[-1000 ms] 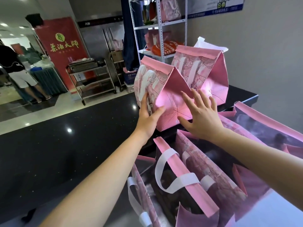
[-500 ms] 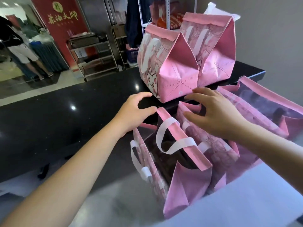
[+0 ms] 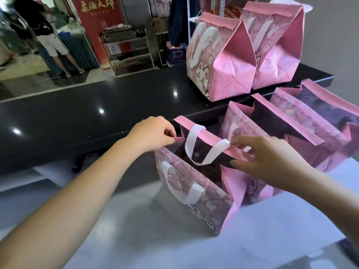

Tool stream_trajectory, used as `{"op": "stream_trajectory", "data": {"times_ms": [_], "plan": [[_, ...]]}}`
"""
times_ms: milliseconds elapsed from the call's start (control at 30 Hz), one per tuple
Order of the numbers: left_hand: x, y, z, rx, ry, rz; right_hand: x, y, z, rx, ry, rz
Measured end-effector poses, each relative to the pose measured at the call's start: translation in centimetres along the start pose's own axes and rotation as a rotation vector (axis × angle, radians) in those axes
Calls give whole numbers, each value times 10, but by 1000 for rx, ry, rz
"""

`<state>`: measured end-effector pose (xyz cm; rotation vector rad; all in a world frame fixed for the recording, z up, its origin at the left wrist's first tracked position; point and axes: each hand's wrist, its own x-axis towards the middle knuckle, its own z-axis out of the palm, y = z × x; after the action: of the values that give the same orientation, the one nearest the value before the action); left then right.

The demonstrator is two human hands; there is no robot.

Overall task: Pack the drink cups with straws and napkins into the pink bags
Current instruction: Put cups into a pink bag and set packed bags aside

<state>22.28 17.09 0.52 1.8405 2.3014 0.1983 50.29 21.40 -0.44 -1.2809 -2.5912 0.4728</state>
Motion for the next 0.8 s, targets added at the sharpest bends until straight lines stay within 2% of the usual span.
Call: {"op": "stream_trajectory", "data": {"times_ms": [133,233,367,467,600,800], "plan": [[-51,-20,-2,-137,10,-90,-5,-12,7,32,35,-56],[-97,-46,5,-375,38,-214,-5,-25,21,123,85,-105],[-161,-88,22,-806,205,-514,3,-64,45,208,39,-208],[-211,-113,27,-984,374,-662,14,-103,67,289,-4,-288],[-269,-135,26,-1111,542,-785,27,-163,97,371,-86,-408],[-335,-177,17,-1127,730,-904,32,-249,137,464,-172,-485]]}}
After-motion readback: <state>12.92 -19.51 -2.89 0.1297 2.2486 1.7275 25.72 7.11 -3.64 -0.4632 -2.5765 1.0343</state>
